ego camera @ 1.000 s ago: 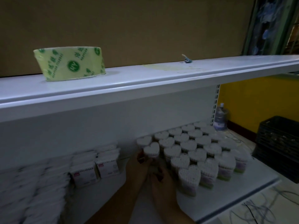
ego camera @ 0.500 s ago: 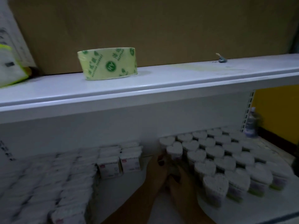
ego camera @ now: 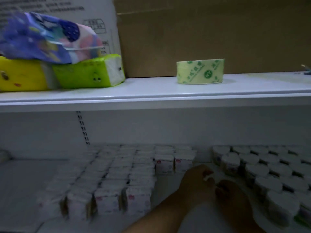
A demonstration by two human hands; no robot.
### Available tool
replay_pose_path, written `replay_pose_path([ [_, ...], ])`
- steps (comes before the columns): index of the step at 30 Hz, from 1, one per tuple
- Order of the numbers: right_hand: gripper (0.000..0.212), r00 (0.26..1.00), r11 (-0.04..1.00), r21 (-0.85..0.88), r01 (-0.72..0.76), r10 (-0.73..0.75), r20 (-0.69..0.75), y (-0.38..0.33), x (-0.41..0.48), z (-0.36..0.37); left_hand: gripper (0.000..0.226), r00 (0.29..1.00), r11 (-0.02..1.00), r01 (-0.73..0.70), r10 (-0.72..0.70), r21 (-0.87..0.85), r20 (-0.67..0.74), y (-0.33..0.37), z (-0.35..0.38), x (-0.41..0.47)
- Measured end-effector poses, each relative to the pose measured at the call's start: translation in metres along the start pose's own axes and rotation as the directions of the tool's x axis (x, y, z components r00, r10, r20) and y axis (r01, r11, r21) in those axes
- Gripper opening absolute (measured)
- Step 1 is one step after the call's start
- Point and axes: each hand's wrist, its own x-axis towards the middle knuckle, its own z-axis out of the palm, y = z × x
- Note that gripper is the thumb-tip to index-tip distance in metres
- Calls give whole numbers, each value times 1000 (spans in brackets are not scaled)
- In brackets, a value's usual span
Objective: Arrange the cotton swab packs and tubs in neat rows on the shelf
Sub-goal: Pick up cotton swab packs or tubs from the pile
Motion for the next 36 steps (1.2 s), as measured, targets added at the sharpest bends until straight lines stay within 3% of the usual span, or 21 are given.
replay_pose_path([
  [2, 25, 999, 998, -45, 46, -47, -8, -23, -8, 1, 27, 991, 990, -120, 124, 69, -53, 5, -35, -20],
  [4, 13, 969, 973, -45, 224, -228, -100, -65, -27, 6, 25, 979, 978, -166, 178, 123, -95, 1, -81, -41],
  [7, 15, 826, 835, -46, 548, -549, -129, -147, -66, 27, 26, 964, 981, -72, 114, 178, -239, -27, -162, -79],
  [9, 8, 743, 743, 2, 670, -669, -26, -204, -100, 51, 27, 930, 963, 18, 82, 268, -358, -54, -221, -116],
  [11, 25, 646, 645, -62, 762, -749, 145, -256, -129, 84, 27, 884, 938, 143, 23, 317, -467, -82, -277, -158],
  [13, 40, 540, 531, -126, 838, -775, 328, -300, -153, 122, 28, 838, 884, 296, -58, 363, -543, -110, -326, -203],
  [16, 51, 432, 447, -107, 888, -730, 530, -353, -194, 177, 35, 798, 776, 491, -220, 395, -560, -154, -379, -265],
  [19, 53, 369, 401, -89, 912, -706, 605, -383, -231, 226, 50, 784, 710, 584, -370, 392, -498, -198, -413, -319],
  [23, 56, 288, 328, -82, 941, -653, 700, -407, -261, 287, 59, 758, 666, 639, -464, 384, -458, -243, -453, -363],
  [30, 60, 242, 383, 27, 923, -635, 734, -460, -253, 399, 52, 714, 656, 687, -529, 312, -459, -319, -508, -376],
  [36, 57, 267, 512, 113, 852, -609, 747, -521, -234, 495, 51, 576, 554, 805, -646, 212, -500, -377, -605, -377],
])
